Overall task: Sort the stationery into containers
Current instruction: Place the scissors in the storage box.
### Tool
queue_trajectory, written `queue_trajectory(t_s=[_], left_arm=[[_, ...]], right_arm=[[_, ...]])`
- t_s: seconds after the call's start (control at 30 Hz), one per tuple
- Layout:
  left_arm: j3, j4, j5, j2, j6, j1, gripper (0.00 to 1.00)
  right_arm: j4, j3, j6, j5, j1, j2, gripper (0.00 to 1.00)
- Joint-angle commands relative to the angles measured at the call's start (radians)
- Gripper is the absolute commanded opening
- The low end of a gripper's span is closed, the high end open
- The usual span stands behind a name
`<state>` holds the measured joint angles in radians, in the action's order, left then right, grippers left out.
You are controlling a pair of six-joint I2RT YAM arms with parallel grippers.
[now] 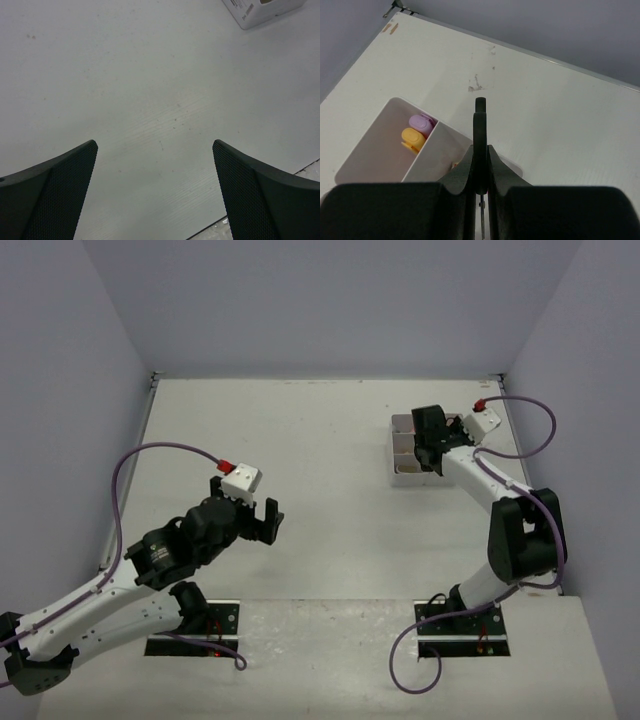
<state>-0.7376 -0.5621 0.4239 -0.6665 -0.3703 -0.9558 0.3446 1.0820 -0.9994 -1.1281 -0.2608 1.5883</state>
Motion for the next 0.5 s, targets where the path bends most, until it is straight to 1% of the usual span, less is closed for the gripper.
queue_trajectory(t_s=[0.0,0.2,0.3,0.47], left_arm=[[0.017,0.05,-0.013,0.007,0.028,0.002,1.0],[0.017,0.05,-0.017,0.004,0.031,0.002,1.0],[0.017,0.051,-0.018,0.009,0.031,0.002,1.0],[0.019,0.057,-0.028,0.002,0.035,0.002,1.0]], right_arm=[[0.069,0.043,-0.109,-0.092,0.016,0.038,0.0],[0.07,0.057,-0.123,-0.075,0.032,0.095,0.0],[0.068,0.046,-0.147,-0.067,0.037,0.098,0.0],[0.07,0.074,-0.118,-0.064,0.037,0.125,0.0]])
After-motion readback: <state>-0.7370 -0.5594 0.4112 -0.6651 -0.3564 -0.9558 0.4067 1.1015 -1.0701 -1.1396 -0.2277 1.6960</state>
